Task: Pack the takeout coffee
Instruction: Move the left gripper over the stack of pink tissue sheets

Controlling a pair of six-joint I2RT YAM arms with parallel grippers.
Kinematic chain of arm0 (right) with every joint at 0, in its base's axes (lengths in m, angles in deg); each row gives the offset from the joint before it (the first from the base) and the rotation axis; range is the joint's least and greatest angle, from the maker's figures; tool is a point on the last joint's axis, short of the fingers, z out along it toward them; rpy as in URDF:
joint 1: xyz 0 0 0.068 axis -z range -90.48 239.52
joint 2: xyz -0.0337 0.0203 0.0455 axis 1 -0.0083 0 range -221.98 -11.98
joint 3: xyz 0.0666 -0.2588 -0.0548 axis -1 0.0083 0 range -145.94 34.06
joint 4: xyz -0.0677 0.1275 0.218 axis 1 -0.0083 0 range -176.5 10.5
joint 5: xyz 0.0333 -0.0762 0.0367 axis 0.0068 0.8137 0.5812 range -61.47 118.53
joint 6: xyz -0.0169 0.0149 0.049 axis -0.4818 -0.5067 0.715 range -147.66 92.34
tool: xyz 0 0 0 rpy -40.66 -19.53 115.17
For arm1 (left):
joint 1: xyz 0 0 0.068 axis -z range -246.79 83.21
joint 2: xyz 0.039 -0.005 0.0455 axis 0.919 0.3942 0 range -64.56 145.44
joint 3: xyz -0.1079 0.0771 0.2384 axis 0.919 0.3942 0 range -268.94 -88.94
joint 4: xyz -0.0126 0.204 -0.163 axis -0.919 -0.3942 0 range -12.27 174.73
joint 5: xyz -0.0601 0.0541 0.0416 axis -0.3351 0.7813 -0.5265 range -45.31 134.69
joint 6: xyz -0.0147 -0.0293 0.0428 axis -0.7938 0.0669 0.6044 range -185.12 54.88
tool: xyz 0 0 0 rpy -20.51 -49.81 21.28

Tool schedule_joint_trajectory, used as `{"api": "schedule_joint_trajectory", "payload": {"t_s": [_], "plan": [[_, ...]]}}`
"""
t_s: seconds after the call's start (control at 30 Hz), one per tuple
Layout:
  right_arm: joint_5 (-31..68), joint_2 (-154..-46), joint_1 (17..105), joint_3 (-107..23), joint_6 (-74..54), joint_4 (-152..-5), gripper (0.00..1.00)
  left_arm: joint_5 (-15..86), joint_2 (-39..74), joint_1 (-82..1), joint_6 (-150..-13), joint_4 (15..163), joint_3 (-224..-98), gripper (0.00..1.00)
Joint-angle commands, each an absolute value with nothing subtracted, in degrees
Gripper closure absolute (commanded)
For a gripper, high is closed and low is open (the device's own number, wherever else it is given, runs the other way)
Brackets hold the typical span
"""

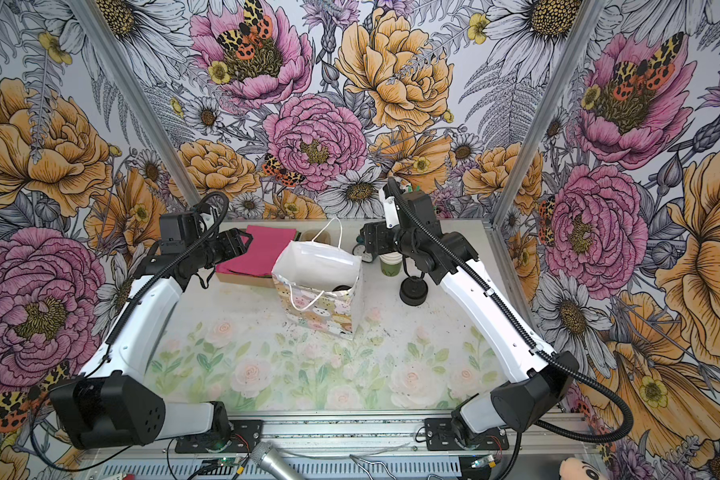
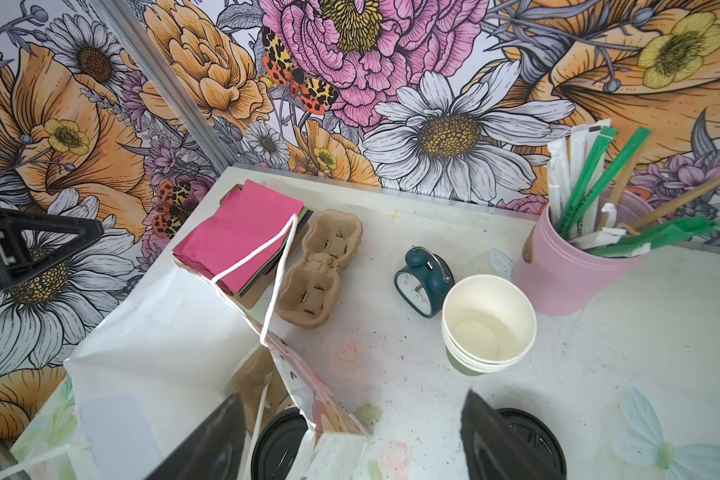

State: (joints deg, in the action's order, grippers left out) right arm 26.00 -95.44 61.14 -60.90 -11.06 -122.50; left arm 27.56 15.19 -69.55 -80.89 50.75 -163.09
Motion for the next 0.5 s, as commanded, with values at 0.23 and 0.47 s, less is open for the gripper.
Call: {"api": "schedule_joint_trajectory", "payload": {"t_s": [0.23, 0.47], "plan": [[27.38, -93.15, 63.47, -59.74, -12.65, -120.89, 0.16, 30.62, 38.08, -65.99, -67.78, 41.61, -178.58, 0.43], [27.19, -93.02, 64.30, -58.37, -11.88, -120.95, 0.12, 32.05, 48.90, -64.00, -65.35, 37.99, -186.17, 0.50]]}}
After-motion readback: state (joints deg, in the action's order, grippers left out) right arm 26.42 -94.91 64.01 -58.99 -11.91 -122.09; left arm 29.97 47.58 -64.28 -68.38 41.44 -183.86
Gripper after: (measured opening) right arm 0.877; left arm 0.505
